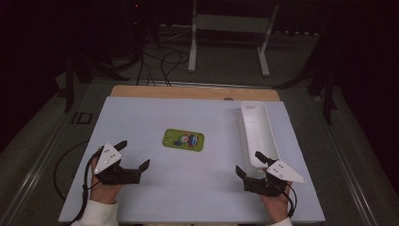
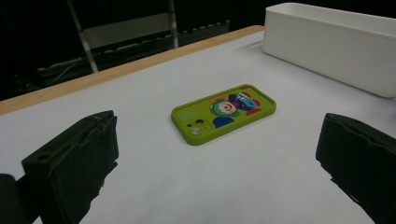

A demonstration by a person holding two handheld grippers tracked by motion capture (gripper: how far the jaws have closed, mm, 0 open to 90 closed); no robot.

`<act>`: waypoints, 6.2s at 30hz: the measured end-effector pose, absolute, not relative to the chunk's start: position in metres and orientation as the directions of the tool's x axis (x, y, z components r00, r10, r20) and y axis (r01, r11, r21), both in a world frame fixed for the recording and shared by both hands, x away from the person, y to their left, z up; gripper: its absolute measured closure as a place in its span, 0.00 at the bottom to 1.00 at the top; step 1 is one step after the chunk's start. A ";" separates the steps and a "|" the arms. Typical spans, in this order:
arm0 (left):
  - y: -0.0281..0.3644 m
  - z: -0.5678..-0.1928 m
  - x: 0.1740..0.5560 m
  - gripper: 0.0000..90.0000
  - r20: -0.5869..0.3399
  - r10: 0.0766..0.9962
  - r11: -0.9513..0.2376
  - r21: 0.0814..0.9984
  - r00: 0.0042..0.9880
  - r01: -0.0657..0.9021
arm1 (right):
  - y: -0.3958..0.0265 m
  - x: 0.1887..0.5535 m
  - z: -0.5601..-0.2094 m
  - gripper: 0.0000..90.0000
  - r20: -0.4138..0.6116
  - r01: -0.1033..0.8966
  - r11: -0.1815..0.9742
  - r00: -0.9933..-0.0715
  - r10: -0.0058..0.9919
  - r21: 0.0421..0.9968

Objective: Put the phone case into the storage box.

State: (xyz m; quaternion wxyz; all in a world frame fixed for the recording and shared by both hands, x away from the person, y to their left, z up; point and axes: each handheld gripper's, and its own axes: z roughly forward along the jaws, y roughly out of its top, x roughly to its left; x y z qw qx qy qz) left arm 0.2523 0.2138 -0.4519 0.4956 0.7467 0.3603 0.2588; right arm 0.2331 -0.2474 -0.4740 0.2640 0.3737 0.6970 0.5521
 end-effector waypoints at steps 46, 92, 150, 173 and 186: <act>0.148 -0.443 0.300 0.00 0.057 0.737 -0.315 0.911 0.673 0.267 | -0.249 0.233 -0.474 0.11 0.056 0.233 0.097 -0.574 0.817 0.968; 0.098 -0.454 0.367 0.03 0.018 0.738 -0.324 0.886 0.675 0.331 | -0.252 0.233 -0.473 0.11 0.061 0.230 0.086 -0.567 0.822 0.969; 0.038 -0.519 0.431 1.00 -0.067 0.811 -0.349 0.742 0.581 0.573 | -0.255 0.233 -0.472 0.11 0.072 0.224 0.066 -0.559 0.826 0.972; 0.032 -0.521 0.428 1.00 -0.104 0.824 -0.343 0.692 0.557 0.635 | -0.256 0.233 -0.471 0.11 0.072 0.223 0.065 -0.556 0.828 0.973; 0.042 -0.518 0.391 1.00 -0.103 0.804 -0.382 0.666 0.586 0.641 | -0.255 0.233 -0.471 0.11 0.067 0.220 0.070 -0.560 0.826 0.973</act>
